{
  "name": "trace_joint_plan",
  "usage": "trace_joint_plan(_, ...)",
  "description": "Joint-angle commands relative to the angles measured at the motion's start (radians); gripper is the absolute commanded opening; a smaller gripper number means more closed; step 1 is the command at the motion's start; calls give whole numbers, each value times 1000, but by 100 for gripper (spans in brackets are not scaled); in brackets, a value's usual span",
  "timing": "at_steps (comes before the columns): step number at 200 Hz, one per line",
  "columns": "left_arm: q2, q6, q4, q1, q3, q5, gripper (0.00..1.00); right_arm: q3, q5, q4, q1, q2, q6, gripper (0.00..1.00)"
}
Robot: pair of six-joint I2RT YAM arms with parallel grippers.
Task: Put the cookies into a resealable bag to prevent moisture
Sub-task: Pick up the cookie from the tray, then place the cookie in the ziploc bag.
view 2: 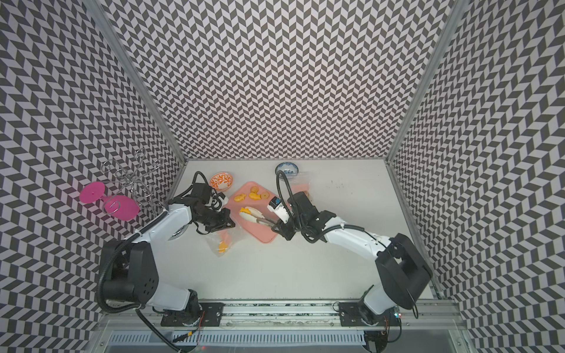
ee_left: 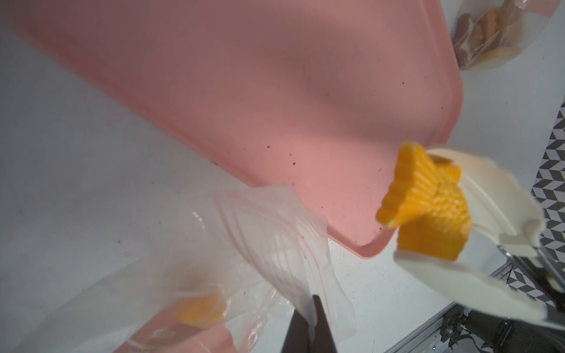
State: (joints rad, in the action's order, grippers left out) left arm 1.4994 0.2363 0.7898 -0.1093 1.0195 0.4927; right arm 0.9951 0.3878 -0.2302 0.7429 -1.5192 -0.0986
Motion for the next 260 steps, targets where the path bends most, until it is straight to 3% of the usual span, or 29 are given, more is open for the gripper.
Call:
trace_joint_plan(1, -1, -11, 3, -16, 37, 15, 0, -5, 74, 87, -4, 40, 10, 29)
trace_joint_plan(43, -45, -28, 78, -38, 66, -46, 0, 26, 54, 6, -4, 22, -76, 28)
trace_joint_plan(91, -77, -35, 117, -38, 42, -112, 0, 38, 135, 11, 12, 10, -132, 28)
trace_joint_plan(199, -102, -46, 205, -45, 98, -214, 0, 173, -123, -165, 105, -64, -347, 28)
trace_joint_plan(260, -59, -15, 213, -138, 158, -203, 0, 146, -220, -120, 137, 34, -418, 29)
